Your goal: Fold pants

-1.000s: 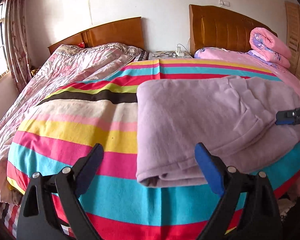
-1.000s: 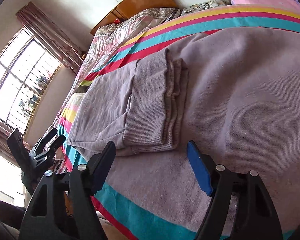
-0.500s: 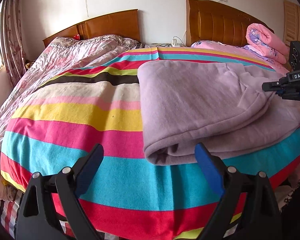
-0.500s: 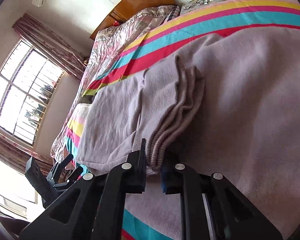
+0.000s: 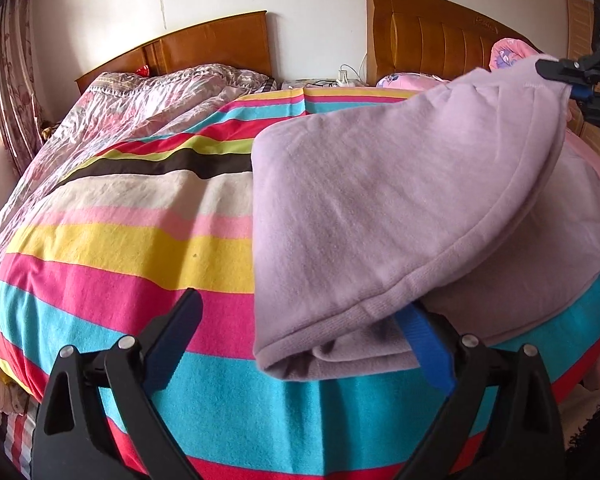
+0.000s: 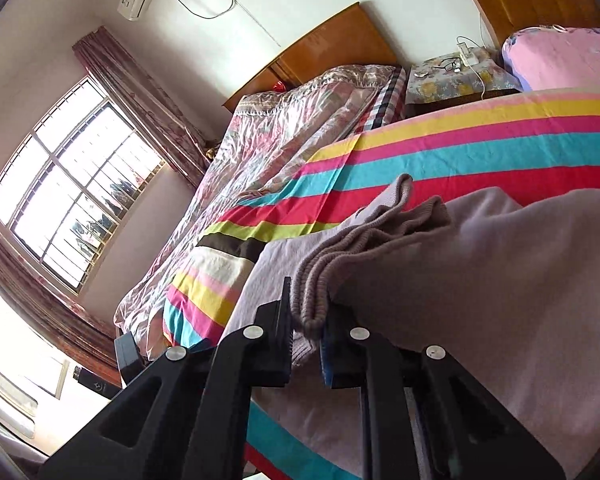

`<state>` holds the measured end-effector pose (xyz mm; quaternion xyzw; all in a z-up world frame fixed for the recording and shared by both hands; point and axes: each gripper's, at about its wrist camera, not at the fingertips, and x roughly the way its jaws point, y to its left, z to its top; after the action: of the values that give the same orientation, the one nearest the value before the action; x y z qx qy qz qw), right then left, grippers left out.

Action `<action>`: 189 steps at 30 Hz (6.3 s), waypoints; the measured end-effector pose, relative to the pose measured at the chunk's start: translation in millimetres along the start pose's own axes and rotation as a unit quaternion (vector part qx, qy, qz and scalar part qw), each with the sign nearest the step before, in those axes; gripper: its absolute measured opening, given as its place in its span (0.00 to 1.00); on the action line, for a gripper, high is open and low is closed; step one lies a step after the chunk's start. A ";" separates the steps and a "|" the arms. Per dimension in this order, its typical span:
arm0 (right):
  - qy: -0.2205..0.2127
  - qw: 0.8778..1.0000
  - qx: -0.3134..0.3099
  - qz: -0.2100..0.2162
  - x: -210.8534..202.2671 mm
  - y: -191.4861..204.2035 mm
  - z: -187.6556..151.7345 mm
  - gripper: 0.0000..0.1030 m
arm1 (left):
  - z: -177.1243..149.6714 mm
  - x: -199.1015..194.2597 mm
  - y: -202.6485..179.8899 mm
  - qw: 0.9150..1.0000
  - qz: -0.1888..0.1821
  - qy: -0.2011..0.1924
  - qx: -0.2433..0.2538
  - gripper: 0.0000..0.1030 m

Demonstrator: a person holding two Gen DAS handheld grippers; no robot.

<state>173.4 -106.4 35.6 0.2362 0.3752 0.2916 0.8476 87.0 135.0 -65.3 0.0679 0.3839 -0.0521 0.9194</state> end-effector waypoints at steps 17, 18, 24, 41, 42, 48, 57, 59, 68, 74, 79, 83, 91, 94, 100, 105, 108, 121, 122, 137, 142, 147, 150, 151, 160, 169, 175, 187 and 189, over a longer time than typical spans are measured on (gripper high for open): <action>0.090 0.991 0.048 -0.082 21.1 -60.0 -93.3 0.14 | -20.2 -6.0 51.9 0.997 0.059 0.027 -0.043 0.96; 0.091 0.991 0.049 -0.084 22.4 -63.1 -98.8 0.14 | -21.4 -3.2 53.3 0.997 0.056 0.029 -0.048 0.96; 0.065 0.995 0.016 -0.072 7.2 -41.9 -88.9 0.14 | -21.2 -4.1 55.5 0.996 0.060 0.030 -0.052 0.97; 0.049 0.975 -0.106 -0.187 -0.6 -45.2 -74.4 0.56 | 87.2 -73.5 42.5 0.993 -0.073 -0.084 -0.034 0.99; 0.049 0.971 -0.126 -0.199 6.4 -41.6 -71.6 0.56 | 103.5 -61.9 29.8 0.991 -0.087 -0.090 -0.044 0.99; 0.093 0.960 -0.159 -0.211 35.1 -44.3 -82.8 0.65 | 132.7 56.5 -73.9 0.997 -0.063 0.008 0.042 0.99; 0.089 0.961 -0.165 -0.204 -17.3 -65.8 -90.6 0.77 | 111.9 98.9 -82.5 0.996 0.010 0.079 0.050 0.98; 0.058 0.953 -0.172 -0.241 -37.0 -74.0 -78.4 0.79 | 127.2 82.8 -95.5 0.997 0.001 0.048 0.052 0.99; 0.045 0.904 -0.108 -0.410 -90.5 -177.6 -51.5 0.80 | 158.0 110.0 -233.6 0.988 -0.087 -0.008 0.129 0.99; 0.045 0.927 -0.088 -0.361 -123.3 -205.8 -79.4 0.81 | 152.3 147.2 -244.5 0.986 -0.041 0.062 0.149 0.99; -0.003 0.937 -0.083 -0.338 -152.6 -190.8 -81.1 0.80 | 148.7 148.0 -240.6 0.988 -0.038 0.060 0.138 0.99; -0.108 0.951 -0.004 -0.289 -232.1 -197.5 -91.9 0.81 | 144.5 142.7 -245.8 0.987 -0.015 0.044 0.153 0.99; -0.129 0.944 0.196 -0.230 -263.0 -259.8 -144.0 0.80 | 145.0 141.0 -246.2 0.988 -0.017 0.046 0.149 0.99; -0.128 0.948 0.192 -0.219 -249.7 -260.6 -133.8 0.80 | 144.4 139.7 -247.9 0.988 -0.012 0.043 0.151 0.99; -0.093 0.952 0.189 -0.224 -220.5 -262.0 -106.9 0.84 | 142.5 137.3 -251.9 0.986 0.006 0.033 0.162 0.99; -0.072 0.952 0.193 -0.228 -221.7 -261.0 -107.5 0.80 | 142.7 137.8 -251.2 0.987 0.004 0.034 0.159 0.99; -0.047 0.952 0.185 -0.240 -220.5 -256.2 -107.8 0.77 | 143.1 138.6 -250.3 0.987 -0.001 0.036 0.156 0.99; -0.081 0.934 0.214 -0.274 -218.8 -261.7 -109.2 0.42 | 144.5 139.8 -245.6 0.989 -0.012 0.041 0.145 0.99; -0.088 0.934 0.211 -0.275 -218.9 -261.3 -111.0 0.40 | 144.1 139.7 -245.6 0.989 -0.012 0.041 0.145 0.99; -0.172 0.921 0.267 -0.225 -230.4 -267.7 -128.4 0.35 | 143.6 52.5 -130.4 0.998 -0.054 -0.004 0.040 0.99; -0.210 0.915 0.282 -0.201 -233.5 -264.0 -130.0 0.35 | 84.7 81.9 -187.5 0.988 -0.045 0.064 0.134 0.99; -0.234 0.922 0.191 -0.241 -236.5 -214.1 -100.5 0.32 | 84.5 76.4 -166.8 0.990 -0.090 0.051 0.091 0.99; -0.236 0.931 0.088 -0.263 -224.8 -151.7 -65.2 0.29 | 90.6 44.1 -132.6 0.994 -0.093 -0.006 0.048 0.98; -0.234 0.934 0.045 -0.265 -216.1 -125.5 -53.5 0.28 | 93.4 34.1 -115.9 0.995 -0.091 -0.023 0.024 0.98; -0.028 0.870 -0.414 -0.267 9.8 101.8 -94.7 0.28 | 68.9 -32.4 43.6 0.984 -0.009 -0.087 -0.152 0.98; 0.089 0.864 -0.459 -0.185 57.1 94.0 -172.7 0.51 | 1.8 -53.1 80.6 0.979 -0.034 -0.063 -0.191 0.98; 0.053 0.923 -0.355 -0.138 20.4 81.7 -137.7 0.49 | 2.9 -38.8 53.5 0.963 -0.158 -0.054 -0.211 0.98; 0.129 0.916 -0.353 -0.136 89.6 71.3 -126.7 0.35 | -8.9 -34.6 58.7 0.961 -0.157 -0.045 -0.224 0.98; 0.130 0.910 -0.365 -0.145 90.6 74.3 -129.9 0.36 | -11.1 -34.4 65.9 0.957 -0.157 -0.042 -0.239 0.98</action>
<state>99.0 31.4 -42.3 -0.1866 0.3799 0.3107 0.8511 64.9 203.2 -42.9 -0.2168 0.3517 -0.1056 0.9045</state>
